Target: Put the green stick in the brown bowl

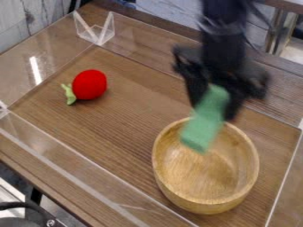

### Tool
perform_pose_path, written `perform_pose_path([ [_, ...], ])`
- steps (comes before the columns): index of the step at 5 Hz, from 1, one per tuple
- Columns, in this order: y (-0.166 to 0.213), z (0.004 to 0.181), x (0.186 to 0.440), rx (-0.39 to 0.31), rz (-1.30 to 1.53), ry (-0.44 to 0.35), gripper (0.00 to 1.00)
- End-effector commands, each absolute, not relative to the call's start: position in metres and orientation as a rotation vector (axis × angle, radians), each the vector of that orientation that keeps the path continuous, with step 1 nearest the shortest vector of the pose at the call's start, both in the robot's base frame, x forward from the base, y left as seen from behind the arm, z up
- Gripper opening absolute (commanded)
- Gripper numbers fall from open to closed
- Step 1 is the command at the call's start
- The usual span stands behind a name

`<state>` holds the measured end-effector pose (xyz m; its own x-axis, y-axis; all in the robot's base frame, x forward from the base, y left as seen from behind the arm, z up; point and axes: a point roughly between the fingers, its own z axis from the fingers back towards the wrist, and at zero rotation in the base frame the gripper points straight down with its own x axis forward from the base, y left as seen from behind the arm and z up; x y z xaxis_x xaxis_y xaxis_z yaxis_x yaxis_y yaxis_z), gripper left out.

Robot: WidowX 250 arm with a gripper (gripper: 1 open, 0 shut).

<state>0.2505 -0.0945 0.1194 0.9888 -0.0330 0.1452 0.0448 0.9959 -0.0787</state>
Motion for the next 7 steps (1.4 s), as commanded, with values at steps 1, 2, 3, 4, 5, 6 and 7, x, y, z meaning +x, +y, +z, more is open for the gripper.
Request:
perform_pose_path([
  [1, -0.119, 0.103, 0.25, -0.105, 0.016, -0.178, 0.0],
  [2, -0.12, 0.089, 0.247, -0.132, 0.005, -0.176, 0.0],
  [3, -0.107, 0.09, 0.25, -0.141, 0.0, -0.189, 0.0],
  [4, -0.111, 0.097, 0.258, -0.147, -0.05, -0.204, 0.0],
  [5, -0.115, 0.1, 0.26, -0.152, -0.081, -0.206, 0.0],
  [6, -0.108, 0.098, 0.259, -0.16, -0.136, -0.203, 0.0],
  [7, -0.1, 0.095, 0.258, -0.164, -0.177, -0.2, 0.0],
])
